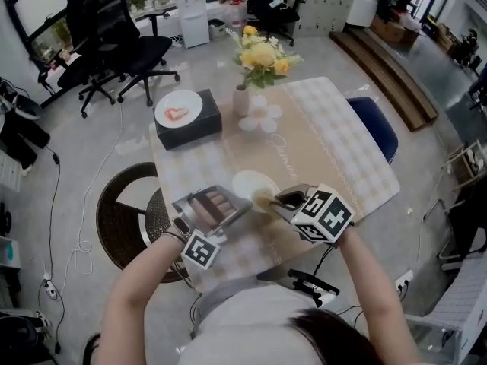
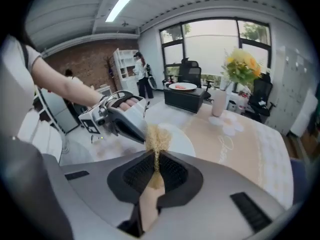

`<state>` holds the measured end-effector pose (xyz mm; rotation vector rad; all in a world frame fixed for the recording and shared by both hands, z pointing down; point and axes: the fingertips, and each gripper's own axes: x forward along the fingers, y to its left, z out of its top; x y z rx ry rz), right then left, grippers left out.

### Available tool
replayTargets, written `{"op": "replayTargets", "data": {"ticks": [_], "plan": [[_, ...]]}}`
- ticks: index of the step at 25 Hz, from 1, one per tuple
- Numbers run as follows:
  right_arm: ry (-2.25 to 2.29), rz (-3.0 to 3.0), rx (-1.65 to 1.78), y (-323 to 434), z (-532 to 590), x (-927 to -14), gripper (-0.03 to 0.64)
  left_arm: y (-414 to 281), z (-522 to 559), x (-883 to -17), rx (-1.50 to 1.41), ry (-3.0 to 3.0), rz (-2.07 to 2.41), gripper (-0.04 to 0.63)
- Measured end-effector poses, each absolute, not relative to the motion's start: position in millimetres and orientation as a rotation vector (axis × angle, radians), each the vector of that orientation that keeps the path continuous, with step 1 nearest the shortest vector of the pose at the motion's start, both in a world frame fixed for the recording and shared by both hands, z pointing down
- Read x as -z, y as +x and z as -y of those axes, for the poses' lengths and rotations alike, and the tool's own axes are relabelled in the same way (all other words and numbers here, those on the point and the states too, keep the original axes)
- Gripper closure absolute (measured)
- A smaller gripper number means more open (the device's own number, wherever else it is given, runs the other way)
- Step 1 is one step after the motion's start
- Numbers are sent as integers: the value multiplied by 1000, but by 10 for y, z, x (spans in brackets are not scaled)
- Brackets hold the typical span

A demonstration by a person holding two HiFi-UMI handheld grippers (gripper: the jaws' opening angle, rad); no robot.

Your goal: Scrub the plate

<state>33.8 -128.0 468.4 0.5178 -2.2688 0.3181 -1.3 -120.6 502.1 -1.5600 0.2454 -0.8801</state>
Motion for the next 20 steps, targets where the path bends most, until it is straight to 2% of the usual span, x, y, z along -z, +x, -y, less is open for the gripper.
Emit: {"op": "replayTargets", "data": {"ticks": [6, 20], "plan": [[331, 2203, -68, 271, 1215, -4703, 581, -8, 1191, -5024, 884, -1570, -241, 577], [129, 2029, 41, 486, 1114, -4973, 581, -35, 1170, -5059, 900, -1585, -216, 577]]}}
